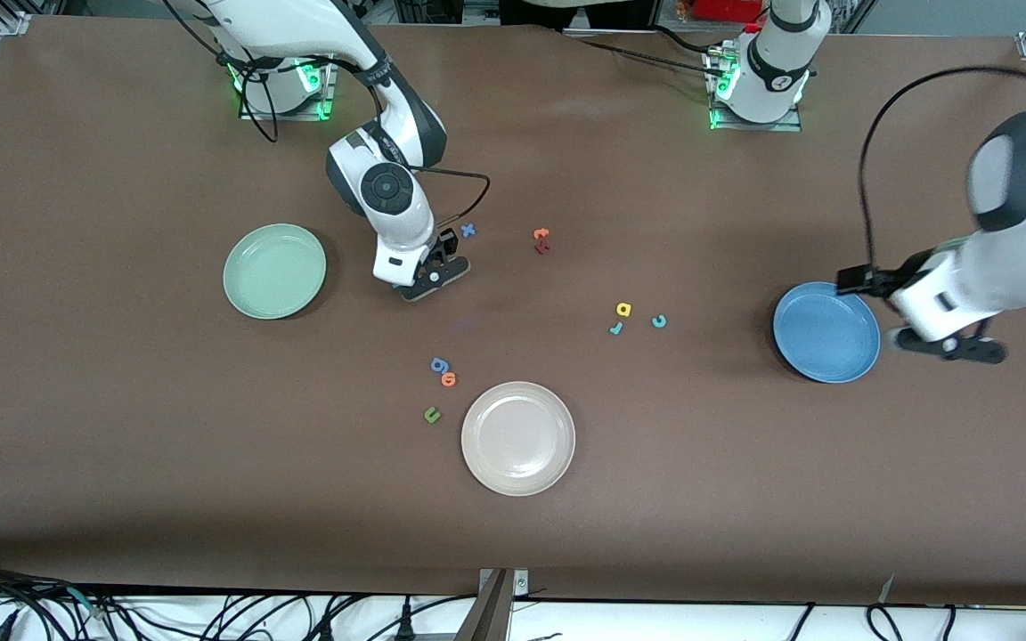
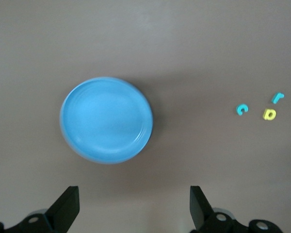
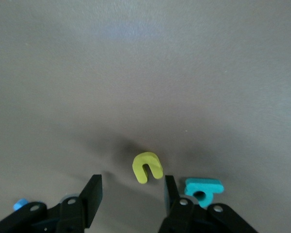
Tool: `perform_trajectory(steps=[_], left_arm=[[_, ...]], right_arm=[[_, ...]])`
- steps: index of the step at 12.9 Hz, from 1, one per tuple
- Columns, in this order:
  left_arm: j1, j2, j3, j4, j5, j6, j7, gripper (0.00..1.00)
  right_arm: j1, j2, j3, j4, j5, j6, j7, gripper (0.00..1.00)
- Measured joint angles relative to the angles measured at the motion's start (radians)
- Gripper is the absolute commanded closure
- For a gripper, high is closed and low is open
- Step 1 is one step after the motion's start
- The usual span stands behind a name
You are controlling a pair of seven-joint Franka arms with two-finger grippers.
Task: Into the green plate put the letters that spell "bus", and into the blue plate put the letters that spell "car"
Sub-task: 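Grasp the yellow letter with the right gripper while the left gripper reaches the teal c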
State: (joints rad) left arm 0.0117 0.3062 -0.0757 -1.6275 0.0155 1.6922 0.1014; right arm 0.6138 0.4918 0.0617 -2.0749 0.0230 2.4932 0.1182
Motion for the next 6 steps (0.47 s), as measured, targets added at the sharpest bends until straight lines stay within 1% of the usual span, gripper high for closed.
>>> perform_trajectory(steps=[2, 3, 4, 6], left_arm=[[-0.071, 0.014, 0.002, -0.103, 0.000, 0.141, -0.009, 0.00], [-0.119, 0.015, 0.018, -0.163, -0.011, 0.220, -0.016, 0.01], [-0.176, 0.019, 0.047, -0.215, -0.049, 0.282, -0.020, 0.01], [-0.259, 0.044, 0.088, -0.270, -0.104, 0.345, -0.022, 0.01]], right_arm=[[0.003, 0.019, 0.000, 0.000, -0.002, 0.027, -0.002, 0.46], [0.003, 0.021, -0.001, 0.000, -0.006, 0.033, -0.003, 0.52], [0.003, 0.021, -0.001, 0.000, -0.006, 0.033, -0.004, 0.57], [0.003, 0.021, -0.003, 0.001, -0.007, 0.034, -0.005, 0.57]])
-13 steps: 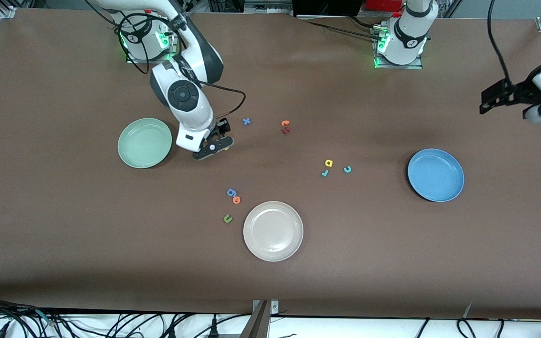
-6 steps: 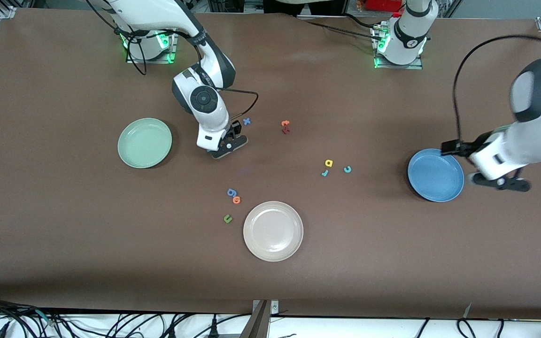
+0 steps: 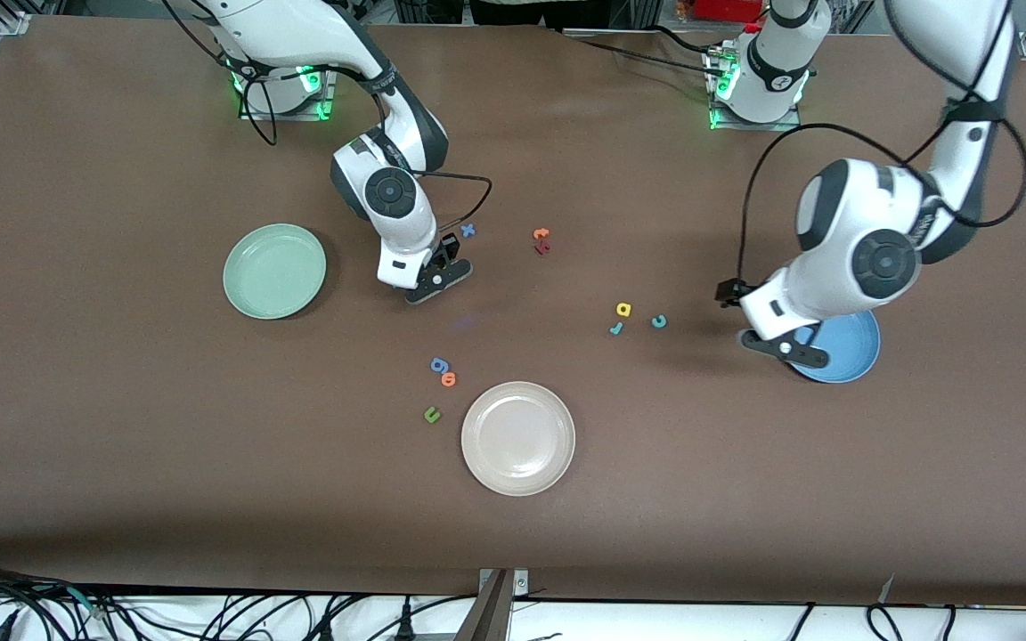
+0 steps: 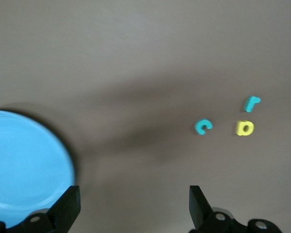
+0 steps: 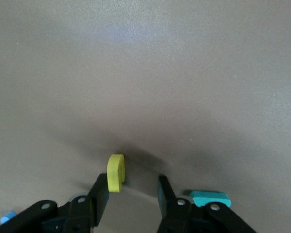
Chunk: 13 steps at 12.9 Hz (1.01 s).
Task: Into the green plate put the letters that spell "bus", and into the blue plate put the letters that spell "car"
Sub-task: 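Grasp the yellow letter with the right gripper while the left gripper reaches the teal c, then drop the yellow letter on the green plate while the left gripper grips the teal c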
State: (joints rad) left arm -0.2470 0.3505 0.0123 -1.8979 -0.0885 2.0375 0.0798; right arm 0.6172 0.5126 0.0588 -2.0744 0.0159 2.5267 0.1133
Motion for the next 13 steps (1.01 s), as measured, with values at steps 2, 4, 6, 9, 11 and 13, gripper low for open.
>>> perform_trajectory(steps=[2, 4, 6, 9, 11, 13], left_arm=[[-0.050, 0.047, 0.005, -0.011, -0.008, 0.038, -0.038, 0.00], [-0.090, 0.087, 0.005, -0.011, -0.009, 0.097, -0.171, 0.00], [-0.132, 0.109, 0.006, -0.011, -0.009, 0.162, -0.270, 0.04], [-0.155, 0.121, 0.010, -0.018, -0.004, 0.286, -0.284, 0.08], [-0.155, 0.122, 0.017, -0.055, 0.003, 0.392, -0.242, 0.09], [-0.155, 0.122, 0.018, -0.093, -0.031, 0.444, -0.255, 0.09]], right_arm=[[0.000, 0.000, -0.001, 0.002, 0.000, 0.002, 0.000, 0.57], [0.000, 0.000, 0.000, 0.004, 0.000, 0.013, 0.000, 0.57], [0.001, 0.006, 0.000, 0.014, 0.000, 0.041, 0.000, 0.57], [0.005, 0.018, -0.001, 0.026, -0.001, 0.046, 0.000, 0.91], [0.005, 0.018, -0.003, 0.027, -0.002, 0.044, -0.001, 1.00], [0.006, 0.017, -0.003, 0.027, -0.002, 0.044, -0.003, 1.00]])
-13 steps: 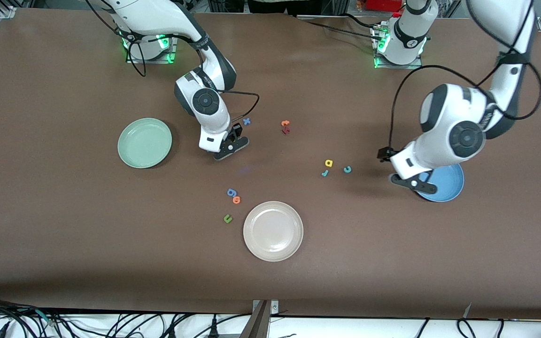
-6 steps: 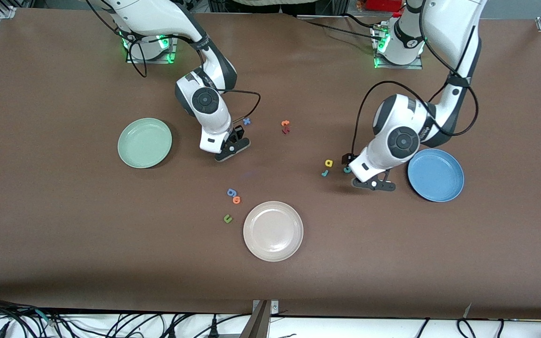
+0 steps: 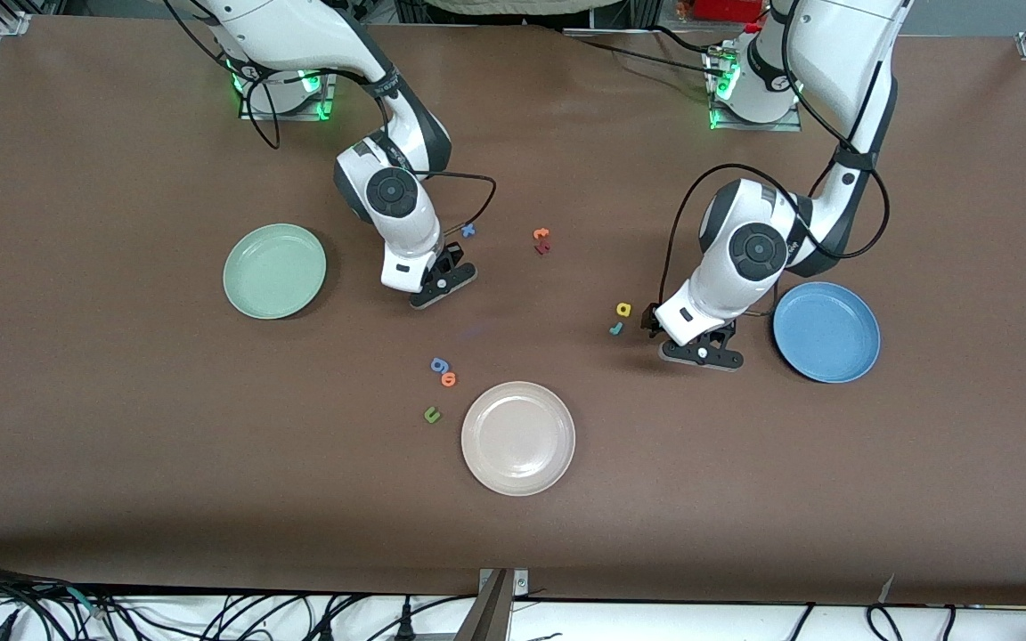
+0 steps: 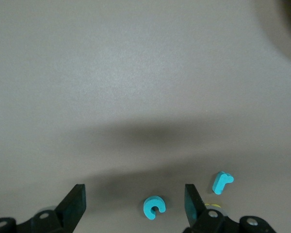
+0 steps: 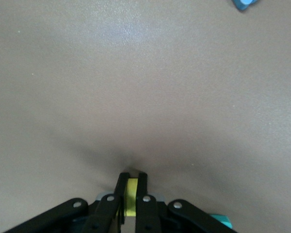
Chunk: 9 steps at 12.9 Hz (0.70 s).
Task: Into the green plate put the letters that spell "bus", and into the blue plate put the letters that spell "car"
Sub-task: 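Drop the yellow letter on the green plate while the left gripper grips the teal c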
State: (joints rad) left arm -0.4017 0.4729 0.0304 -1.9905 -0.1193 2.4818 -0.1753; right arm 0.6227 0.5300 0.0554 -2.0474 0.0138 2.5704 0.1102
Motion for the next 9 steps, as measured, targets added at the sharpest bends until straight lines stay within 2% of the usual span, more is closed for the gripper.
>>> perform_trajectory(steps=[2, 3, 4, 6, 8, 9], left_arm=[[0.000, 0.000, 0.002, -0.022, -0.114, 0.003, -0.060, 0.08], [0.000, 0.001, 0.003, -0.031, -0.154, 0.003, -0.116, 0.00], [0.000, 0.001, 0.004, -0.035, -0.171, 0.003, -0.195, 0.00], [-0.004, 0.000, 0.002, -0.035, -0.173, 0.003, -0.353, 0.00], [-0.008, 0.001, 0.001, -0.035, -0.173, 0.003, -0.416, 0.01], [-0.008, 0.001, 0.001, -0.036, -0.173, 0.003, -0.432, 0.05]], right_arm=[[0.001, -0.001, 0.000, 0.006, 0.000, -0.022, -0.002, 1.00], [0.003, -0.007, -0.005, 0.015, 0.000, -0.056, -0.002, 1.00], [0.006, -0.027, -0.029, 0.026, 0.000, -0.099, -0.002, 1.00], [0.006, -0.090, -0.104, 0.038, 0.000, -0.197, -0.039, 1.00], [0.005, -0.146, -0.204, 0.038, 0.000, -0.322, -0.127, 1.00], [0.004, -0.163, -0.252, 0.037, 0.000, -0.375, -0.166, 1.00]])
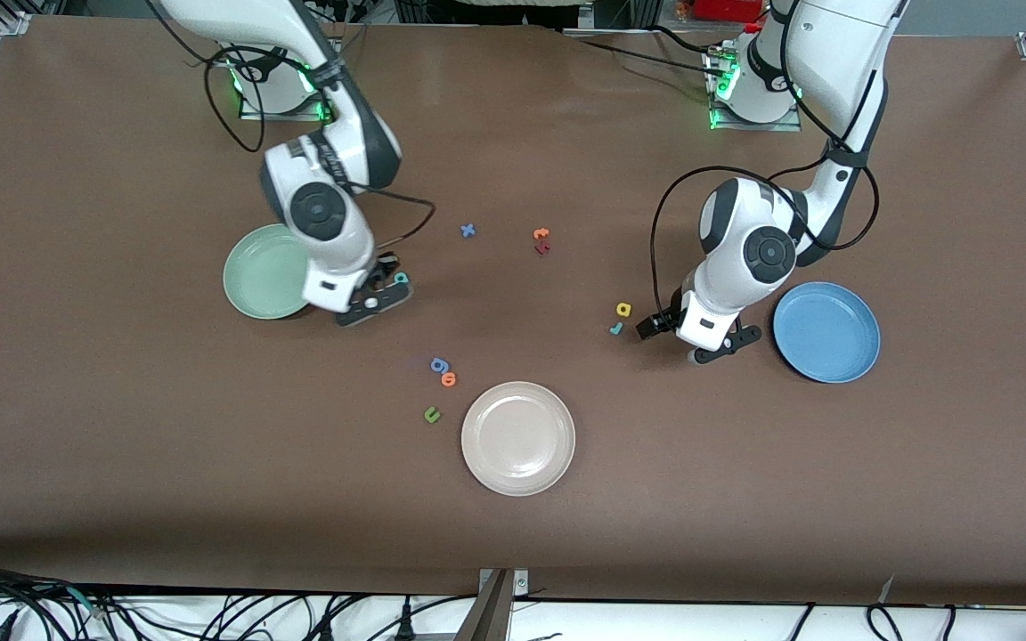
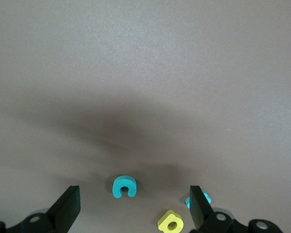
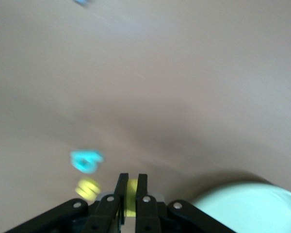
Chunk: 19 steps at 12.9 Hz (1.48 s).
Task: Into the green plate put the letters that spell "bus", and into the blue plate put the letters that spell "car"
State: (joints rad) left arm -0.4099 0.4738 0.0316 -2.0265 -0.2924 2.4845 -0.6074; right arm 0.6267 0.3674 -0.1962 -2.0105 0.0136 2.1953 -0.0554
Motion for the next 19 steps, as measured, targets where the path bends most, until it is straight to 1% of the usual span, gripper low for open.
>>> perform_trajectory(steps=[1, 2, 3, 4, 5, 7, 10, 11, 12, 15, 17, 18, 19], left_arm=[[0.000, 0.001, 0.000, -0.001, 0.000, 0.000, -0.024, 0.09], [0.000, 0.002, 0.001, -0.003, 0.000, 0.000, -0.057, 0.09], [0.000, 0.004, 0.003, -0.007, 0.000, 0.000, -0.081, 0.09], [0.000, 0.006, 0.004, -0.014, 0.009, 0.000, -0.087, 0.09], [0.000, 0.009, 0.005, -0.021, 0.032, 0.000, -0.099, 0.08], [-0.008, 0.017, 0.005, -0.024, 0.113, 0.000, -0.182, 0.08], [-0.048, 0.028, 0.004, -0.024, 0.311, 0.001, -0.402, 0.09], [-0.061, 0.034, 0.003, -0.024, 0.364, 0.001, -0.468, 0.08], [-0.070, 0.042, 0.003, -0.024, 0.390, 0.005, -0.507, 0.08], [-0.073, 0.051, 0.005, -0.023, 0.401, 0.011, -0.518, 0.06], [-0.073, 0.052, 0.005, -0.023, 0.405, 0.013, -0.486, 0.06], [-0.073, 0.052, 0.005, -0.023, 0.405, 0.015, -0.471, 0.07], [-0.073, 0.053, 0.005, -0.023, 0.406, 0.017, -0.458, 0.06]], right_arm=[[0.000, -0.008, -0.048, -0.003, 0.000, -0.040, -0.043, 1.00], [-0.002, -0.008, -0.090, -0.011, 0.000, -0.060, -0.088, 1.00], [-0.004, -0.005, -0.122, -0.025, 0.000, -0.065, -0.116, 0.76], [-0.006, 0.000, -0.139, -0.039, 0.000, -0.066, -0.120, 0.13], [-0.007, 0.009, -0.145, -0.051, 0.000, -0.066, -0.120, 0.00], [-0.013, 0.033, -0.147, -0.059, 0.001, -0.066, -0.116, 0.00], [-0.016, 0.040, -0.142, -0.053, 0.004, -0.087, -0.092, 0.00], [-0.015, 0.038, -0.128, -0.043, 0.006, -0.101, -0.060, 0.00], [-0.012, 0.035, -0.104, -0.031, 0.007, -0.118, -0.007, 0.00], [0.001, 0.031, 0.005, -0.003, 0.018, -0.129, 0.195, 0.02], [0.006, 0.035, 0.055, -0.002, 0.107, -0.090, 0.286, 0.02], [0.008, 0.043, 0.068, -0.003, 0.145, -0.059, 0.301, 0.05], [0.010, 0.056, 0.074, -0.003, 0.163, -0.027, 0.310, 0.13]])
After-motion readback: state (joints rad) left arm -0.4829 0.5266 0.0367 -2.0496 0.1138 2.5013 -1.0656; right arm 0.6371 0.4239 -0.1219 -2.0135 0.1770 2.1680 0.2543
